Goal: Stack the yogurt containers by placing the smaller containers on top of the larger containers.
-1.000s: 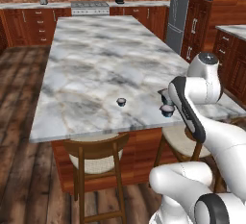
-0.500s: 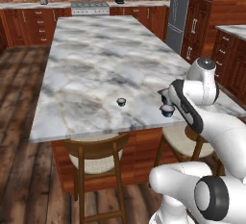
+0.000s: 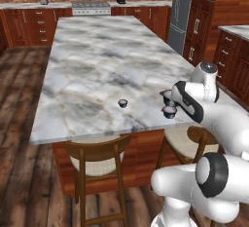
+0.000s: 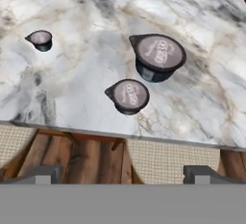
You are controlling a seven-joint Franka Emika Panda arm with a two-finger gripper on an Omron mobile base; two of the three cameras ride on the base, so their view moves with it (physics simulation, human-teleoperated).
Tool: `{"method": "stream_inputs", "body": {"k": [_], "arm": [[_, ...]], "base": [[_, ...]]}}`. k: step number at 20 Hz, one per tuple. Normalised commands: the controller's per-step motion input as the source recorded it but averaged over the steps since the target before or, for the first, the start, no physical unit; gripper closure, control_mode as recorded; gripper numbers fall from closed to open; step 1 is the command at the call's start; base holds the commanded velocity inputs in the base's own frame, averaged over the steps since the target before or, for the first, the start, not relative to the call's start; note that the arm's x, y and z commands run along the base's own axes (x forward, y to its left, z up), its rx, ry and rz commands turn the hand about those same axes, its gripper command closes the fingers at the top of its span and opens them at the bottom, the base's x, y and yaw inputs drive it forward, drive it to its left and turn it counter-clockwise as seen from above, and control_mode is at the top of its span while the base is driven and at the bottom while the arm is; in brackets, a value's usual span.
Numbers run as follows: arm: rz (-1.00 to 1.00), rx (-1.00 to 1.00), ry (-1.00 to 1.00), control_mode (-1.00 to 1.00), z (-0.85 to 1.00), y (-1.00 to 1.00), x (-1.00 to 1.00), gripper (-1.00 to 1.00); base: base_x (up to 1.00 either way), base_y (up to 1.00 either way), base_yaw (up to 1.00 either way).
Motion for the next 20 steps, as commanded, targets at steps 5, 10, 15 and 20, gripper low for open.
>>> {"method": "stream_inputs", "body": {"k": [5,10,15,20], "arm": [[-0.01,0.08,0.00,-1.00,-0.20,-0.31,0.08,-1.00],[-0.04,0.10,0.04,-1.00,-0.02,-0.11,0.00,-1.00],[-0.05,0.17,0.07,-1.00,-0.18,-0.12,0.05,-1.00],[-0.08,0.13,0.03,-1.00,-0.26,0.00,0.17,-1.00]], "base": [[0.00,0.00,0.00],[0.00,0.00,0.00],[0.00,0.00,0.00],[0.00,0.00,0.00]]}}
